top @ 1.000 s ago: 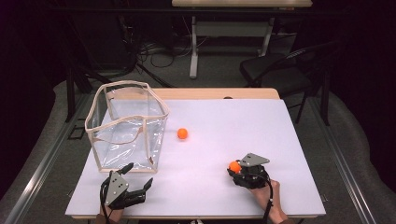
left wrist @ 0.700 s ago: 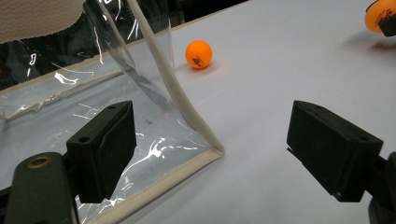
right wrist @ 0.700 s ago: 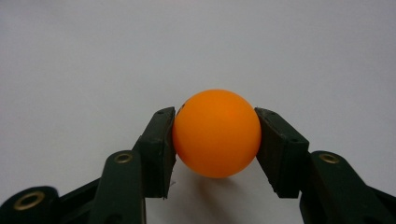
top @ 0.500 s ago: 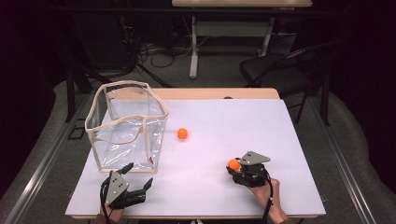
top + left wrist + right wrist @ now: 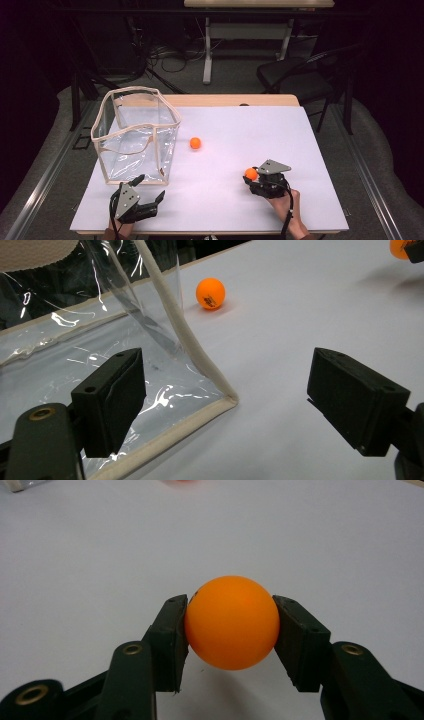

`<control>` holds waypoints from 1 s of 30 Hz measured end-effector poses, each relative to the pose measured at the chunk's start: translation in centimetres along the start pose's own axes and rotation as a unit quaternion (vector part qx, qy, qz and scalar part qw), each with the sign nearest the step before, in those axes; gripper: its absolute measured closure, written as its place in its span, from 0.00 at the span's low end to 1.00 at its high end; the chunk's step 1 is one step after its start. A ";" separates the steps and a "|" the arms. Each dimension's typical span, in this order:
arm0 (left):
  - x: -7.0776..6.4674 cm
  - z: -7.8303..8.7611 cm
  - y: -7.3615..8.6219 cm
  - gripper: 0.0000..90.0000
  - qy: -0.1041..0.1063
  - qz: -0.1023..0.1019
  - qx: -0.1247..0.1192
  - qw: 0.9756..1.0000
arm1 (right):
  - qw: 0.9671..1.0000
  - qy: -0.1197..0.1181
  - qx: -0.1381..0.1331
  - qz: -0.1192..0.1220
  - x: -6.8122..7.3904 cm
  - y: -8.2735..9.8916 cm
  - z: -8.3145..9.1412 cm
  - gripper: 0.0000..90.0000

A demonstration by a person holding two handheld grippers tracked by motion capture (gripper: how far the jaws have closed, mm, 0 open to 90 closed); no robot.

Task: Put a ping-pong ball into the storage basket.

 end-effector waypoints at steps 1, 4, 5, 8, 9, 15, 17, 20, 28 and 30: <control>0.0 0.0 0.0 0.18 0.000 0.001 0.000 1.000 | 1.000 0.001 0.000 0.001 0.0 -0.1 0.0 0.56; 0.1 0.1 0.0 0.18 -0.001 0.001 -0.002 1.000 | 1.000 0.000 -0.003 0.000 -0.1 -0.3 0.0 0.56; 0.1 0.1 0.0 0.18 -0.001 0.001 -0.003 1.000 | 1.000 0.001 -0.004 0.001 -0.1 -0.4 0.0 0.56; 0.1 0.1 0.0 0.18 -0.001 0.001 -0.001 1.000 | 1.000 -0.003 -0.008 -0.001 -0.1 -0.8 -0.1 0.56; 0.0 0.0 0.0 0.18 -0.001 0.001 -0.002 1.000 | 1.000 -0.003 -0.009 0.001 -0.1 -1.0 -0.1 0.56; 0.0 0.1 -0.1 0.18 0.000 0.001 -0.002 1.000 | 1.000 -0.010 -0.017 0.001 0.1 -2.0 -0.6 0.56; 0.0 0.1 -0.1 0.18 0.000 0.001 -0.002 1.000 | 1.000 -0.012 -0.017 0.005 0.1 -2.3 -0.8 0.56; 0.1 0.2 -0.1 0.18 0.000 0.000 -0.004 1.000 | 1.000 -0.015 -0.016 0.007 0.3 -2.6 -1.1 0.56; 0.1 0.2 -0.1 0.18 0.000 0.000 -0.004 1.000 | 0.999 -0.025 -0.018 0.010 0.7 -3.4 -1.9 0.56; 0.1 0.2 -0.1 0.18 0.001 -0.001 -0.005 1.000 | 0.999 -0.027 -0.016 0.013 0.9 -3.5 -2.1 0.56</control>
Point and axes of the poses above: each handheld gripper's, and its own axes: z roughly backward along the jaws, y roughly out of its underside, x roughly to its left, the point moved 5 cm from there along -z, roughly forward along the jaws, and after that the axes turned 7 degrees about z, right-handed, at the moved point
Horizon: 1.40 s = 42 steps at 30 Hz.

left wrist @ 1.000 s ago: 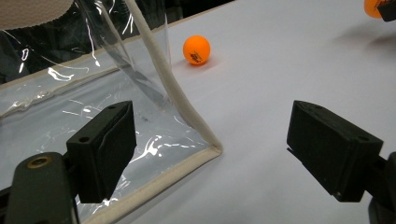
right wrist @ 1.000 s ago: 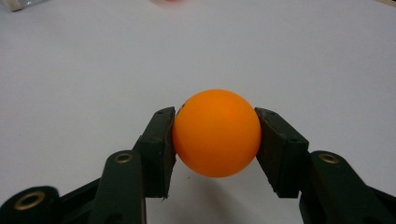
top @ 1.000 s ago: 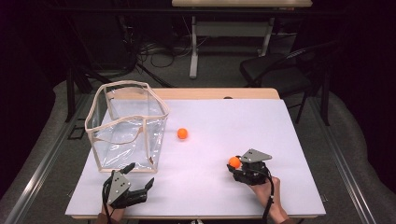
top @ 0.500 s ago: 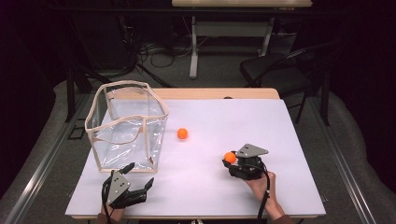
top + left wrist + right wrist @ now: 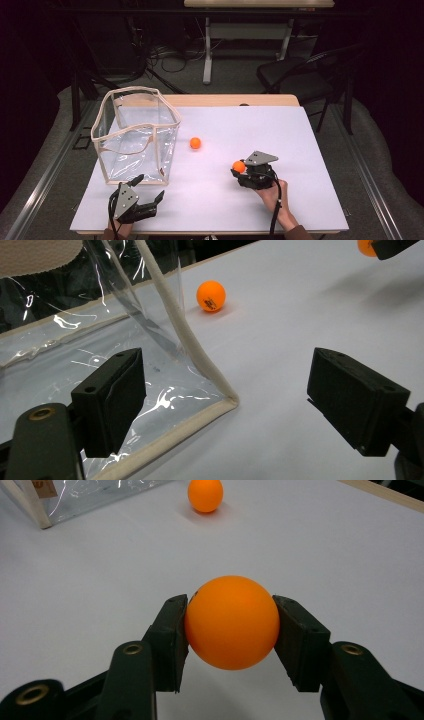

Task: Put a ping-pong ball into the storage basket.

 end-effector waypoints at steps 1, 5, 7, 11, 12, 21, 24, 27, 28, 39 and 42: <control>0.0 0.0 0.0 0.18 0.000 0.000 0.000 1.000 | 1.000 0.000 0.000 0.001 0.0 -0.1 -0.1 0.56; 0.0 0.0 0.0 0.18 0.000 0.003 -0.002 1.000 | 1.000 -0.004 -0.001 0.002 0.2 -0.4 -0.4 0.56; 0.0 0.0 0.0 0.18 0.000 0.002 -0.001 1.000 | 1.000 -0.006 -0.001 0.002 0.3 -0.6 -0.6 0.56; 0.0 0.0 0.0 0.18 0.001 0.002 -0.001 1.000 | 1.000 -0.011 0.001 0.007 0.5 -0.8 -1.0 0.56; 0.0 0.0 0.0 0.18 0.001 0.003 -0.001 1.000 | 1.000 -0.012 0.002 0.006 0.5 -0.9 -1.0 0.56; 0.0 0.0 0.0 0.18 0.000 0.002 -0.001 1.000 | 1.000 -0.020 0.000 0.007 1.0 -1.5 -1.6 0.56; 0.0 0.1 0.0 0.18 0.001 -0.001 -0.001 1.000 | 1.000 -0.022 -0.001 0.009 1.0 -1.8 -1.9 0.56; 0.0 0.1 0.0 0.18 0.000 0.002 -0.002 1.000 | 1.000 -0.025 -0.004 0.010 1.1 -2.1 -2.1 0.56; 0.0 0.1 0.0 0.18 0.001 0.002 -0.002 1.000 | 1.000 -0.025 -0.004 0.009 1.1 -2.2 -2.1 0.56; 0.1 0.0 0.0 0.18 -0.001 0.003 -0.001 1.000 | 0.999 -0.032 -0.011 0.015 1.5 -3.7 -2.8 0.56; 0.1 0.0 0.0 0.18 0.000 0.003 -0.002 1.000 | 0.999 -0.032 -0.013 0.017 1.4 -4.1 -2.9 0.56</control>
Point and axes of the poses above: each handheld gripper's, and its own axes: z roughly backward along the jaws, y roughly out of its underside, x roughly to its left, the point moved 5 cm from there along -z, roughly forward along the jaws, and after that the axes turned 7 degrees about z, right-handed, at the moved point
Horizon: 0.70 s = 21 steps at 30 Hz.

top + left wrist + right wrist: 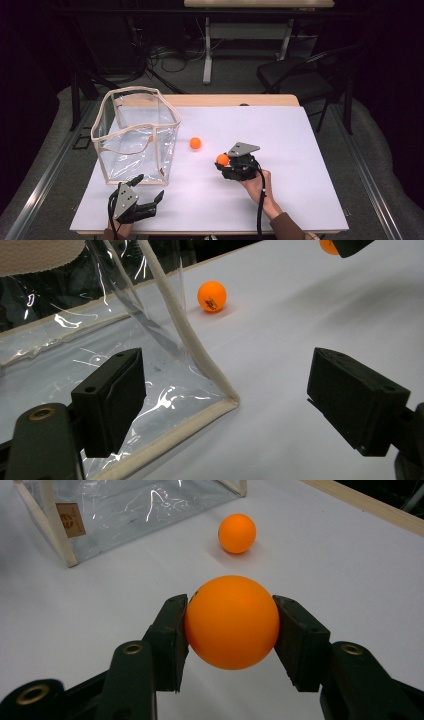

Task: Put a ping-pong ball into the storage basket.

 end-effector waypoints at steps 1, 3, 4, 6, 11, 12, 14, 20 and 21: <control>0.0 0.0 0.0 0.18 0.000 0.000 0.000 1.000 | 1.000 0.000 0.000 0.000 0.0 0.0 0.0 0.56; 0.0 0.0 0.0 0.18 -0.001 0.000 0.000 1.000 | 1.000 0.000 0.001 -0.001 -0.1 -0.2 -0.1 0.56; 0.0 0.0 0.0 0.18 -0.001 0.000 0.000 1.000 | 1.000 0.000 0.001 -0.001 -0.1 -0.2 -0.1 0.56; 0.0 0.0 0.0 0.18 0.000 0.000 0.001 1.000 | 1.000 0.000 0.001 -0.001 -0.2 -0.4 -0.3 0.56; 0.0 0.1 0.0 0.18 0.001 0.001 0.000 1.000 | 1.000 -0.004 0.001 -0.001 -0.3 -0.9 -0.2 0.56; 0.0 0.0 0.0 0.18 0.000 0.001 0.000 1.000 | 1.000 -0.003 0.000 0.000 -0.4 -1.0 -0.3 0.56; 0.0 0.0 0.0 0.18 0.000 0.000 0.001 1.000 | 1.000 -0.003 0.001 0.000 -0.4 -1.2 -0.3 0.57; 0.1 0.0 0.0 0.18 0.000 0.000 0.001 1.000 | 1.000 -0.003 0.004 0.003 -0.7 -1.9 -0.5 0.57; 0.0 0.0 0.0 0.18 0.000 0.000 0.001 1.000 | 1.000 -0.002 0.004 0.004 -0.7 -2.0 -0.6 0.57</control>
Point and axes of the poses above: each handheld gripper's, and its own axes: z roughly backward along the jaws, y roughly out of its underside, x roughly to its left, the point moved 5 cm from there along -z, roughly forward along the jaws, and after that the axes turned 7 degrees about z, right-handed, at the moved point
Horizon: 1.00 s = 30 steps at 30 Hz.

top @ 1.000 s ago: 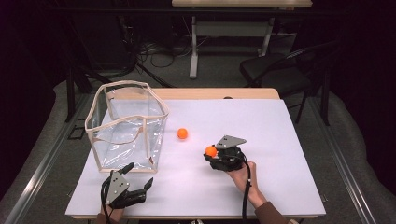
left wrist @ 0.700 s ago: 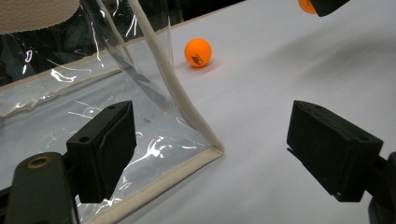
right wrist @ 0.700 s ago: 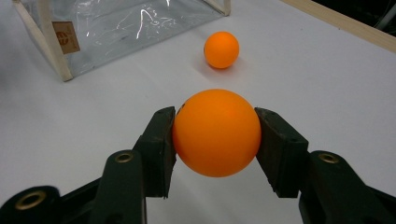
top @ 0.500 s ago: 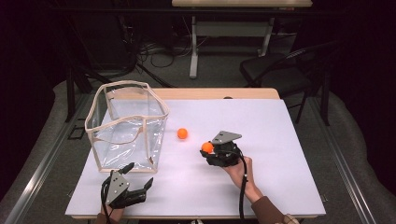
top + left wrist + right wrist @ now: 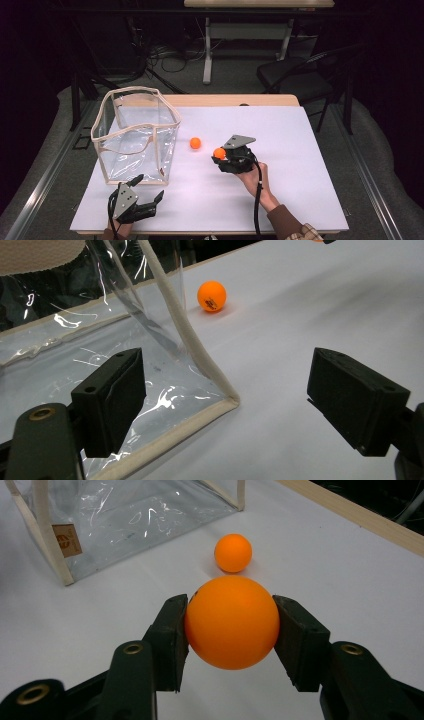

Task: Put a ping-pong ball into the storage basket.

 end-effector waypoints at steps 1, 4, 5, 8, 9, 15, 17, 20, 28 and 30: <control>0.0 0.0 0.0 0.18 0.000 0.000 0.000 1.000 | 1.000 -0.001 -0.001 0.001 0.0 -0.1 0.0 0.57; 0.0 0.0 0.0 0.18 0.001 0.000 0.000 1.000 | 1.000 -0.001 0.000 0.000 -0.1 -0.4 -0.2 0.57; 0.0 0.0 0.0 0.18 0.001 0.000 0.000 1.000 | 1.000 -0.003 0.002 -0.001 -0.1 -0.5 -0.2 0.57; 0.0 0.0 0.0 0.18 0.000 0.000 0.000 1.000 | 1.000 -0.005 0.001 -0.003 -0.1 -0.7 -0.3 0.57; 0.0 0.0 0.0 0.18 0.000 0.000 0.000 1.000 | 1.000 -0.006 0.001 -0.004 -0.1 -0.7 -0.3 0.57; 0.0 0.0 0.0 0.18 0.000 0.001 0.000 1.000 | 1.000 -0.008 -0.001 -0.005 -0.4 -1.3 -0.3 0.57; 0.0 -0.1 0.0 0.18 0.000 0.000 0.001 1.000 | 1.000 -0.007 -0.002 -0.005 -0.5 -1.5 -0.2 0.57; 0.0 -0.1 0.0 0.18 -0.001 0.002 0.001 1.000 | 1.000 -0.006 -0.004 -0.006 -0.7 -1.8 -0.1 0.57; 0.0 -0.1 0.0 0.18 -0.002 0.000 0.001 1.000 | 1.000 -0.004 -0.009 -0.004 -1.0 -2.6 -0.1 0.57; 0.0 -0.1 0.0 0.18 -0.002 0.001 0.001 1.000 | 1.000 -0.004 -0.009 -0.002 -0.9 -3.0 0.0 0.57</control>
Point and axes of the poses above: each handheld gripper's, and its own axes: z roughly backward along the jaws, y roughly out of its underside, x roughly to its left, the point moved 5 cm from there along -z, roughly forward along the jaws, and after that the axes turned 7 degrees about z, right-handed, at the moved point
